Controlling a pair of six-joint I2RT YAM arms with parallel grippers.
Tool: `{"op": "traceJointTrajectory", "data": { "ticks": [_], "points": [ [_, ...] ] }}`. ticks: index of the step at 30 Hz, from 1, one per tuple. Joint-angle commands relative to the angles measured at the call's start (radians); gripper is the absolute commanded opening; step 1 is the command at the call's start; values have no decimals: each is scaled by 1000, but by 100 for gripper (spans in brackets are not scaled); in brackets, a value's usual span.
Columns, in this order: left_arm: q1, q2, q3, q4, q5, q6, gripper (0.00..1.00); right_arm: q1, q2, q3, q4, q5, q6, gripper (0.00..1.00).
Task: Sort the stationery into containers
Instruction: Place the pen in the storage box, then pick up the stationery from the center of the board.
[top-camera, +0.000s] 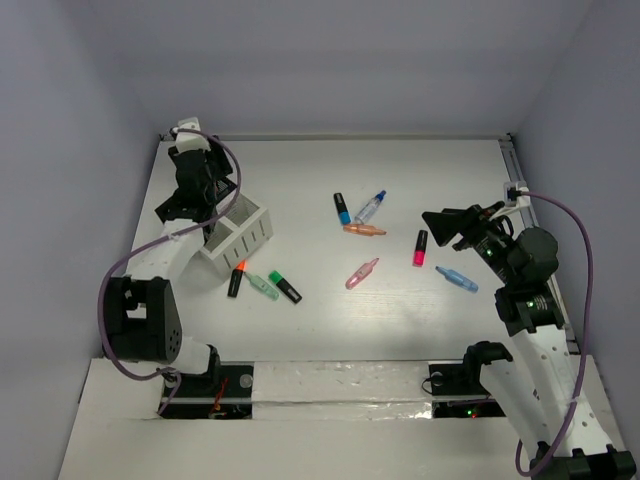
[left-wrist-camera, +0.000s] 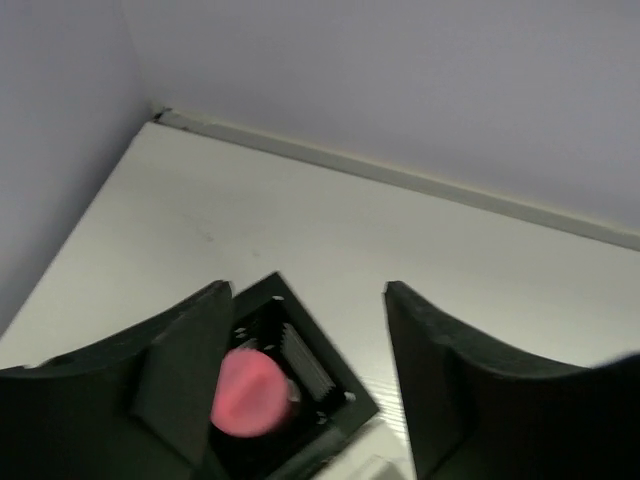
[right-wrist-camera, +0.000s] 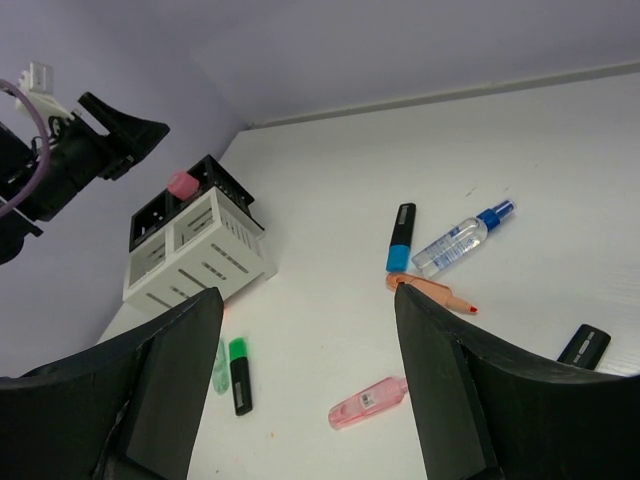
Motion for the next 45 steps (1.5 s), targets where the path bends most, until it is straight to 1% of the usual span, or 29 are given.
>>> {"op": "traceJointTrajectory", "data": {
  "ticks": [1,2,3,4,5,6,7,8,9,10,11,12,13,14,15,16,17,18,19,20,21,23,24,26,27,29,32,38,45],
  "points": [
    [-69,-103,55,26,25,-13,54,7,-7,-4,56,-4,2,75],
    [-93,-106,68,11,28,-13,49,7,-5,-3,58,-4,2,75],
    [-148,-108,107,-6,48,-10,44,7,-5,-6,58,-4,4,74],
    [-179,-96,135,-53,65,-12,39,7,-5,-6,59,-2,4,73],
    [-211,-79,164,-84,85,-13,31,7,-5,-6,59,-2,4,71],
    [-244,-59,239,-119,129,-16,26,7,-3,-6,58,-2,2,58],
    [-306,2,285,-200,152,-27,18,7,-3,-4,56,1,4,48],
    [-336,42,328,-243,174,-31,15,7,-3,-3,53,4,2,39],
    [-394,131,423,-332,200,-36,12,7,-5,2,44,16,1,27],
    [-422,174,469,-368,205,-42,7,7,-7,3,36,27,-1,24],
    [-451,221,509,-401,211,-36,6,7,-10,6,27,38,-4,22],
    [-483,264,587,-431,203,-30,5,7,-13,6,15,51,-7,20],
    [-511,350,624,-470,188,-22,5,7,-19,6,10,76,-9,20],
    [-555,395,657,-489,177,-12,5,7,-28,6,6,88,-9,20],
    [-572,435,733,-498,160,7,6,7,-31,8,-2,99,-10,20],
    [-586,516,773,-552,154,13,7,7,-36,6,-7,122,-9,21],
    [-595,557,814,-573,156,15,9,7,-40,6,-10,133,-10,22],
    [-595,593,895,-590,171,12,9,7,-52,5,-13,144,-7,25],
    [-595,660,933,-609,183,10,10,7,-59,3,-14,165,-9,27],
    [-604,691,965,-618,197,10,14,7,-65,3,-13,173,-7,29],
    [-604,720,1032,-626,211,11,16,7,-75,-1,-13,176,-6,33],
    [-614,811,1101,-667,209,36,22,7,-80,-3,-10,174,-5,40],
    [-623,837,1166,-684,256,45,25,7,-74,-4,-7,170,-4,47],
    [-632,912,1223,-730,278,73,33,7,-62,-1,-7,156,-4,52],
    [-643,932,1262,-742,287,80,36,7,-56,2,-7,148,-4,56],
    [-653,980,1286,-770,286,100,42,7,-39,2,-4,132,-2,59],
    [-664,1013,1290,-781,286,107,47,7,-34,3,-2,127,-2,65],
    [-664,1041,1290,-794,254,108,49,7,-33,3,-2,125,-4,67],
    [-664,1099,1345,-833,320,143,50,7,-28,3,0,121,-5,68]
  ]
}}
